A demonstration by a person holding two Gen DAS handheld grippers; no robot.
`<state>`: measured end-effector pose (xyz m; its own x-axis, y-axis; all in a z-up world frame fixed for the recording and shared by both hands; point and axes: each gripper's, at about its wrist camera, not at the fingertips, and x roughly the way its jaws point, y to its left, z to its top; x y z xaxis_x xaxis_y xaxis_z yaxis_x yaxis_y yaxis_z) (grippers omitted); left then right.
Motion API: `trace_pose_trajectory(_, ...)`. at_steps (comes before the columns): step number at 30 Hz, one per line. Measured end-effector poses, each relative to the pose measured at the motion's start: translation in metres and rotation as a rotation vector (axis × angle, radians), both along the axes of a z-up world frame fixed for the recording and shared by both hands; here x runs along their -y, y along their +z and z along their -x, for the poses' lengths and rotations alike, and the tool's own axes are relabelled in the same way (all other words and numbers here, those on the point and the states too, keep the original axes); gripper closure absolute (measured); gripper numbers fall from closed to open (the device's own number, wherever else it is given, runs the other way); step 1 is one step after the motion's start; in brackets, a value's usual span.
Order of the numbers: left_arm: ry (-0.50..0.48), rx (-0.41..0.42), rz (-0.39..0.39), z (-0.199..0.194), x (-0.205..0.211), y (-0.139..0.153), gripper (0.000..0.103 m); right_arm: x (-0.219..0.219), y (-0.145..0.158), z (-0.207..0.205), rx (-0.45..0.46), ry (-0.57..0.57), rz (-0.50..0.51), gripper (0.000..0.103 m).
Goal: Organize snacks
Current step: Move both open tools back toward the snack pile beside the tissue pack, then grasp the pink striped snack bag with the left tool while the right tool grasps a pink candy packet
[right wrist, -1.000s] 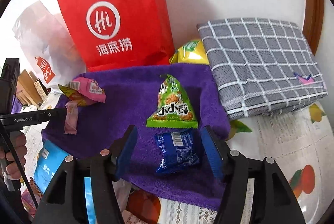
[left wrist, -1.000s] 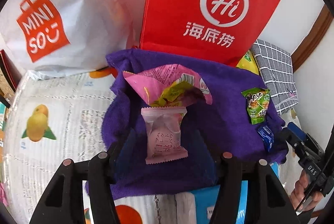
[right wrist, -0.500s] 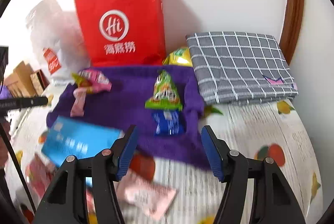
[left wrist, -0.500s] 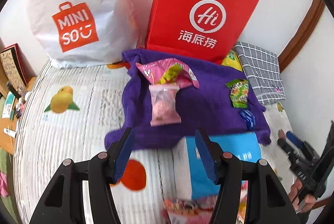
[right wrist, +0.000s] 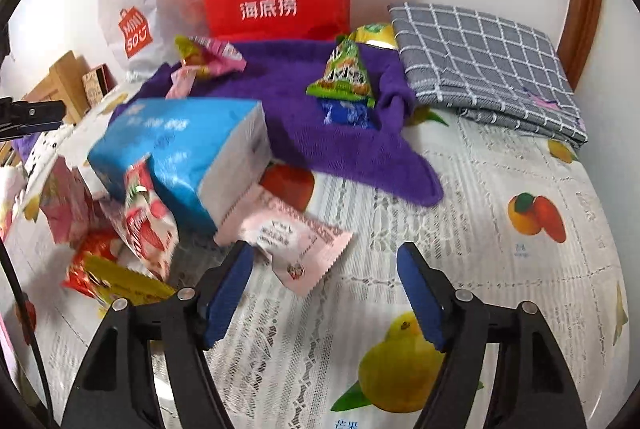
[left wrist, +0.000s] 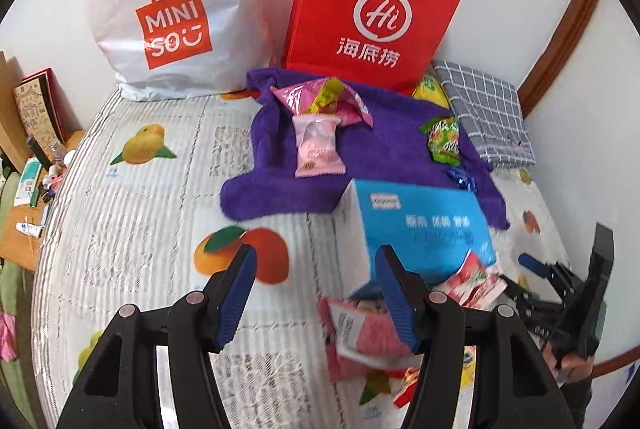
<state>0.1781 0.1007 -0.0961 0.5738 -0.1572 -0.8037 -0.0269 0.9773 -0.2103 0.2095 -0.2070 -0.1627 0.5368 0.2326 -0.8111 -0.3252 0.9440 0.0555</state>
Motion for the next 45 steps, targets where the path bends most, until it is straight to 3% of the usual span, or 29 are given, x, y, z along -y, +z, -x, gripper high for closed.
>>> trace_pose_trajectory(11, 0.021, -0.002, -0.015, 0.005, -0.016, -0.002, 0.044, -0.021, -0.017, -0.029, -0.008, 0.094, 0.093, 0.021)
trace_pose_trajectory(15, 0.015, -0.002, -0.025, 0.005, -0.013, -0.002, 0.044, -0.024, -0.02, -0.038, -0.015, 0.11, 0.056, 0.022)
trace_pose_trajectory(18, 0.006, -0.005, -0.026, 0.007, -0.01, -0.003, 0.044, -0.023, -0.018, -0.037, -0.013, 0.118, 0.025, 0.043)
trace_pose_trajectory(20, 0.002, -0.005, -0.026, 0.009, -0.006, -0.004, 0.044, -0.022, -0.016, -0.031, -0.005, 0.105, 0.038, 0.05)
trace_pose_trajectory(30, -0.043, -0.006, 0.022, 0.032, 0.012, -0.014, 0.044, 0.025, -0.001, 0.026, -0.005, -0.111, -0.048, 0.051)
trace_pose_trajectory(34, -0.078, -0.01, 0.093, 0.038, 0.02, -0.018, 0.044, 0.036, -0.003, 0.048, 0.003, -0.196, -0.069, 0.05)
trace_pose_trajectory(41, -0.146, 0.015, 0.094, 0.044, 0.046, -0.02, 0.024, 0.036, -0.008, 0.056, 0.001, -0.227, -0.094, 0.05)
trace_pose_trajectory(45, -0.128, -0.021, 0.067, 0.036, 0.052, -0.035, 0.023, 0.036, -0.011, 0.055, -0.013, -0.224, -0.093, 0.05)
